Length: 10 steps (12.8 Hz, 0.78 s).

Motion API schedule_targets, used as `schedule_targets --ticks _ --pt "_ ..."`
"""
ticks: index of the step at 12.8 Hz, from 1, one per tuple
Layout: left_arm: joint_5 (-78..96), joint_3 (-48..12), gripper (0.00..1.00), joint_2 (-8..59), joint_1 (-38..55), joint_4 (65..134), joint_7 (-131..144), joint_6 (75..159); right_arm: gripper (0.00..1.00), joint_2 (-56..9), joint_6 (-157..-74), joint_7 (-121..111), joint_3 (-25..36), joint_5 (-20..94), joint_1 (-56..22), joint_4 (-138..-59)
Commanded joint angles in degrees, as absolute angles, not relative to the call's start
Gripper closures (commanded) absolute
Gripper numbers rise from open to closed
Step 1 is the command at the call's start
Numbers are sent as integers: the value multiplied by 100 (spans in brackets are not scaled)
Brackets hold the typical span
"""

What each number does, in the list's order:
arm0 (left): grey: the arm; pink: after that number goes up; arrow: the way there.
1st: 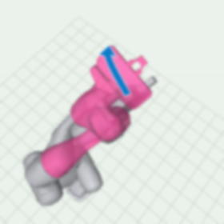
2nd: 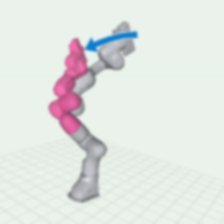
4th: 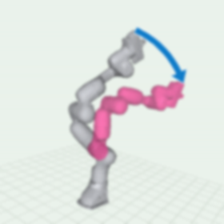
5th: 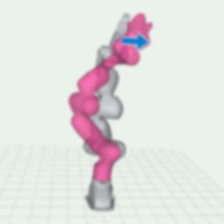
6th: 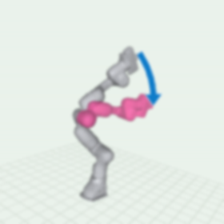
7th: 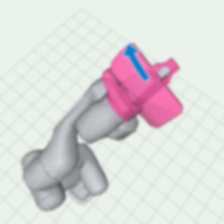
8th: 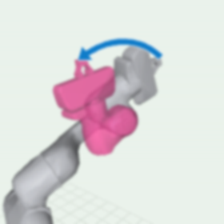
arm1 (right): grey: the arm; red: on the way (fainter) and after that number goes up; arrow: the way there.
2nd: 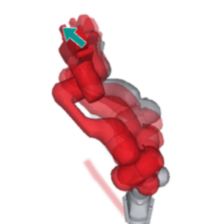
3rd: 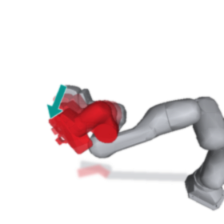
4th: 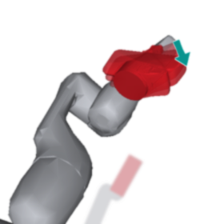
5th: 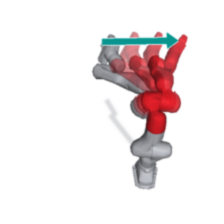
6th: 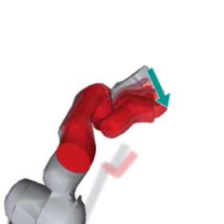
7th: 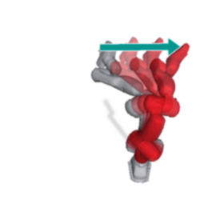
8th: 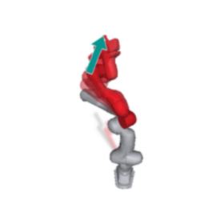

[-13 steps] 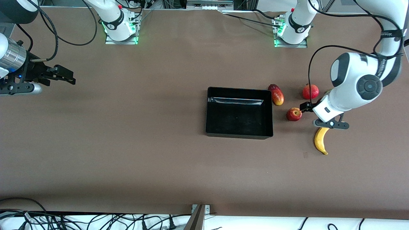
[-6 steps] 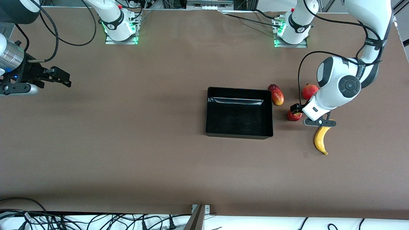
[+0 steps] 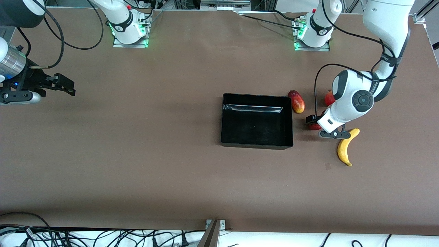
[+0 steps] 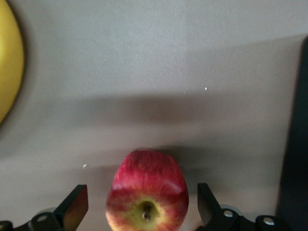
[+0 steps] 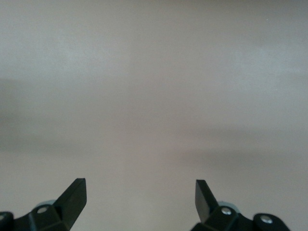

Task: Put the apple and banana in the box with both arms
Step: 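Lower the left gripper onto the small red apple and grasp it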

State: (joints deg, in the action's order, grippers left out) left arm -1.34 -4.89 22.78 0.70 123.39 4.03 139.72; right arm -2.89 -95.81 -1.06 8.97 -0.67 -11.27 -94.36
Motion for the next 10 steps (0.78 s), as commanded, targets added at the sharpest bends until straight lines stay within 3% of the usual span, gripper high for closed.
schedule_targets --ticks 1,2,3,4,6,8,10 --pt "-97 -483 24 2399 79 12392 378 14290 0 -369 -9536 -132 809 -97 -1063 -9290" --pt "-97 -483 57 2408 62 12401 369 14274 0 -360 -9571 -141 809 -97 -1063 -9290" --pt "-97 -483 80 2400 62 12393 360 14239 0 -369 -9606 -132 809 -131 -1072 -9290" --pt "-97 -483 87 2391 62 12358 360 14116 0 -369 -9615 -132 809 -106 -1064 -9290" --pt "-97 -483 88 2277 62 11939 386 13565 0 -413 -9615 -141 809 -114 -1055 -9281" --pt "-71 -492 88 2232 62 10825 361 11856 0 -413 -9659 -132 809 -132 -1055 -9264" --pt "0 -597 88 2197 166 10058 395 10920 0 -413 -9843 -141 809 -141 -1063 -9264"
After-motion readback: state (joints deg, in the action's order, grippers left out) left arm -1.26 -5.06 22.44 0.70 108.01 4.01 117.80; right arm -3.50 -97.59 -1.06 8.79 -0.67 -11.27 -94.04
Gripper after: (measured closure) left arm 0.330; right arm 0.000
